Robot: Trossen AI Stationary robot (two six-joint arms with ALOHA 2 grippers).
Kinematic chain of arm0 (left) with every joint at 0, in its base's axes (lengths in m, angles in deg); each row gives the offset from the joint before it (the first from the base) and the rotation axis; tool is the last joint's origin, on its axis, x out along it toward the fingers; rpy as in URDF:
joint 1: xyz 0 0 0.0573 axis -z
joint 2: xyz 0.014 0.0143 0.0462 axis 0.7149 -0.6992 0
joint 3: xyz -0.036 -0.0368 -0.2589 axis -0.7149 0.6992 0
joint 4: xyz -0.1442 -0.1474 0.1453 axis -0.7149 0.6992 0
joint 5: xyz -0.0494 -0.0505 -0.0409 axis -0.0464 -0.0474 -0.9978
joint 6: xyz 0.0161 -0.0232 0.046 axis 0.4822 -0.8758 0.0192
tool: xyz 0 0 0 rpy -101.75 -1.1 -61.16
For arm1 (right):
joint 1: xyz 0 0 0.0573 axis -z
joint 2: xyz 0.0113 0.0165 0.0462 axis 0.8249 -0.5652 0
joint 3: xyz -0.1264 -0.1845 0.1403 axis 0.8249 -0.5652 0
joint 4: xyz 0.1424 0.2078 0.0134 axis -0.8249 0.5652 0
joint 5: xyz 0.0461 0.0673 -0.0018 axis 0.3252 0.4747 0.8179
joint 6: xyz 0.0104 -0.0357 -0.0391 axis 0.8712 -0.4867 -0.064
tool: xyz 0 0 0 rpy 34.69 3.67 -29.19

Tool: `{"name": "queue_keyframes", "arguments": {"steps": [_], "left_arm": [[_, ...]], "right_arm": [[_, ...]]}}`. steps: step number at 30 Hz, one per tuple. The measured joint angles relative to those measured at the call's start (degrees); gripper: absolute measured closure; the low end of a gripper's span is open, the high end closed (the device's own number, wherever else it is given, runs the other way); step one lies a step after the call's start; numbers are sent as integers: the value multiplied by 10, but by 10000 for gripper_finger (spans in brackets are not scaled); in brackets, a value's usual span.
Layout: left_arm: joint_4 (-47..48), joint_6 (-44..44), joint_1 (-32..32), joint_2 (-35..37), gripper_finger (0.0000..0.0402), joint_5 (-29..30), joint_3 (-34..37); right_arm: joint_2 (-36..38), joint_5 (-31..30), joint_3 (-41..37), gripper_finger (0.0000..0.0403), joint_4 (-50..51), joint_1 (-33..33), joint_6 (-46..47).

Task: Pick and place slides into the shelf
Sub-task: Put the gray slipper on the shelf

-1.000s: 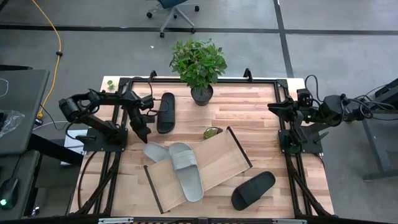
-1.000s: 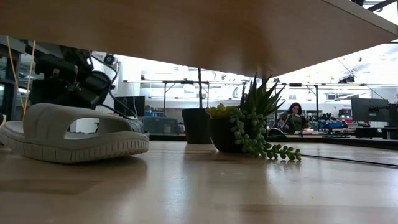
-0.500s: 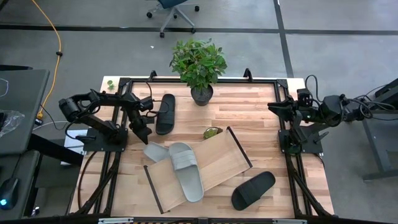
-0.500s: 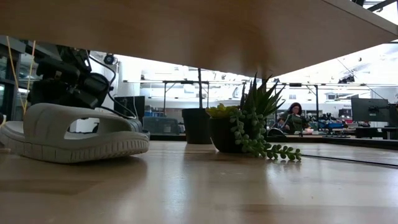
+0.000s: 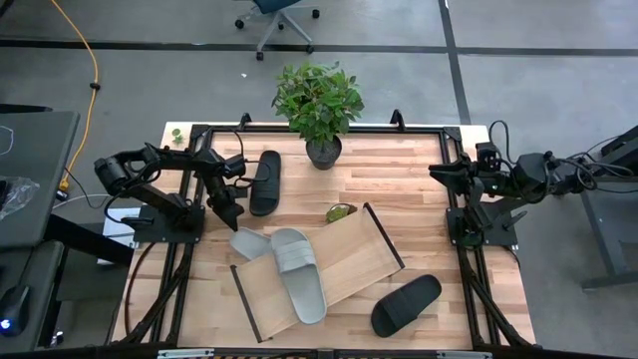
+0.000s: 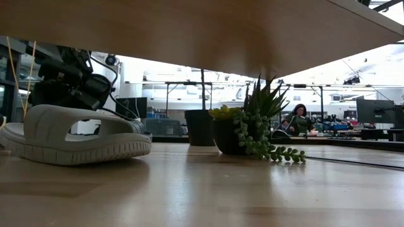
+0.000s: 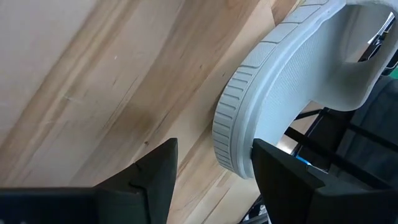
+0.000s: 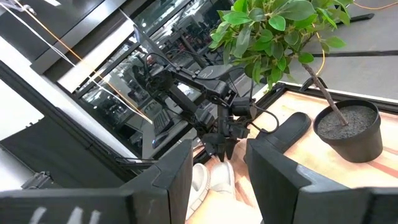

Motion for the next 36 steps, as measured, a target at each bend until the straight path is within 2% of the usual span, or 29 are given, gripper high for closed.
{"name": "queue_keyframes", "arguments": {"steps": [9, 18, 23, 36], "left_arm": [[-16, -9, 0, 0, 200, -19, 0], [-24, -16, 1, 0, 133, -25, 0], [-24, -13, 1, 0, 112, -12, 0], [-42, -41, 49, 0, 105, -9, 0]], "right_arm": [[0, -3, 0, 261, 10, 0, 0], [0, -4, 0, 261, 12, 0, 0], [0, -4, 0, 261, 13, 0, 0], [0, -3, 0, 261, 27, 0, 0]]}}
